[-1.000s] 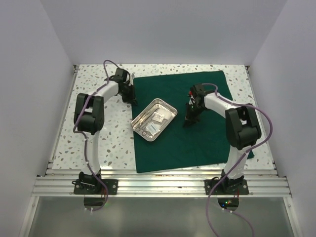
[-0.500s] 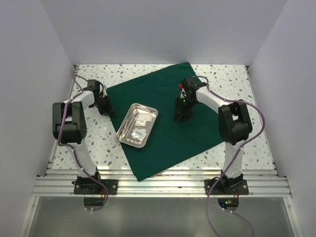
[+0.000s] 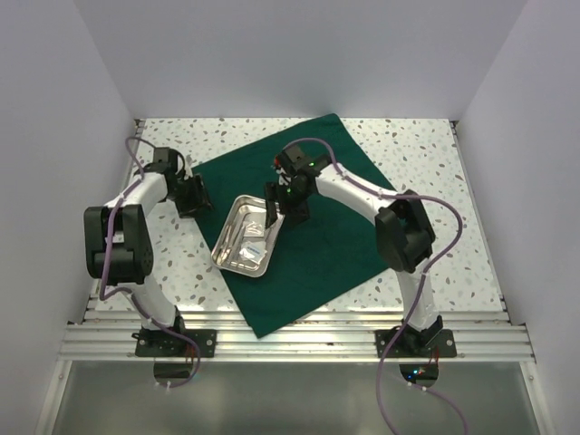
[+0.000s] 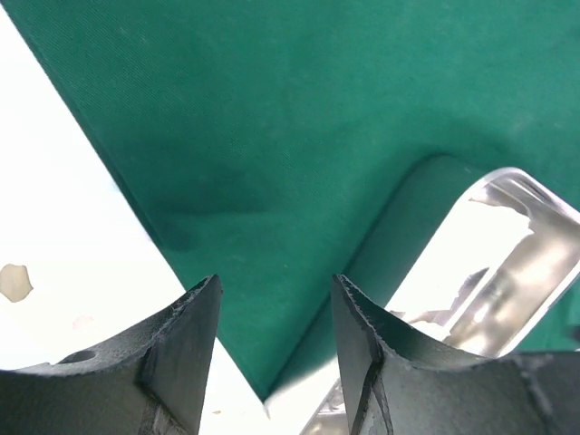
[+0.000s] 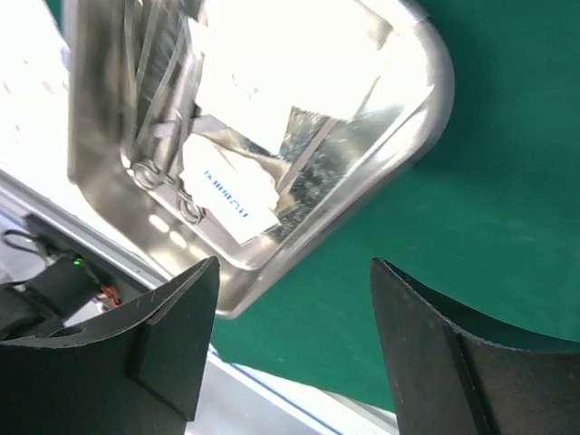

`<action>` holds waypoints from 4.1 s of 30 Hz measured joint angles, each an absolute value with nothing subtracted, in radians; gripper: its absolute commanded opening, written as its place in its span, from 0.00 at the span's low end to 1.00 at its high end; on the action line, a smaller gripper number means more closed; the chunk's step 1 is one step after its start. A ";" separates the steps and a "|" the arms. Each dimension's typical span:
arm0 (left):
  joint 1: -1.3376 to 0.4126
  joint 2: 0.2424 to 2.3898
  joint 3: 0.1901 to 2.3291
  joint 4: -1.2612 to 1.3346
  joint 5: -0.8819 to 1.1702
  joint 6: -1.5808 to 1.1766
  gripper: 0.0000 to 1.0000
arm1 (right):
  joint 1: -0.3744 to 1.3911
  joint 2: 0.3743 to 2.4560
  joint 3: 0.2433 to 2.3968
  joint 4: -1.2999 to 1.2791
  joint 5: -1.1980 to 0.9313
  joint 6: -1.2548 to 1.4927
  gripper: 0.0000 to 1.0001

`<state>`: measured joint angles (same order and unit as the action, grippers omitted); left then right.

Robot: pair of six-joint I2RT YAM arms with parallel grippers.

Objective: Prepare the surgical pack

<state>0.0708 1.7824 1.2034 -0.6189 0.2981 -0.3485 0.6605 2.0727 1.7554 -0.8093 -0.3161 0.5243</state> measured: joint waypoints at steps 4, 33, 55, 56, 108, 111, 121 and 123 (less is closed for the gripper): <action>0.069 1.735 1.159 -0.611 0.325 -0.349 0.55 | 0.723 2.135 1.769 -0.832 -0.282 0.571 0.65; 0.053 1.386 0.987 -0.611 0.304 -0.405 0.54 | 0.727 2.097 1.696 -0.847 -0.093 1.347 0.00; -0.049 1.402 0.984 -0.609 0.200 -0.455 0.54 | 0.797 1.813 1.158 -0.435 0.281 1.982 0.00; -0.051 1.404 0.984 -0.608 0.202 -0.454 0.53 | 0.803 1.819 1.160 -0.429 0.283 1.983 0.00; -0.206 2.000 1.415 -0.653 0.231 -0.442 0.05 | 0.416 2.108 1.667 -0.728 -0.101 0.330 0.11; -0.217 2.030 1.470 -0.664 0.232 -0.442 0.05 | 0.407 2.071 1.567 -0.704 -0.151 0.327 0.11; -0.254 2.125 1.629 -0.676 0.239 -0.442 0.07 | 0.405 1.855 1.334 -0.682 -0.217 0.350 0.11; -0.258 2.143 1.653 -0.678 0.243 -0.442 0.08 | 0.405 1.827 1.312 -0.666 -0.229 0.364 0.11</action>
<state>-0.2581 2.1433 1.6527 -0.6777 0.2432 -0.4419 0.4053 1.8271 1.3125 -0.6662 -0.2287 0.3641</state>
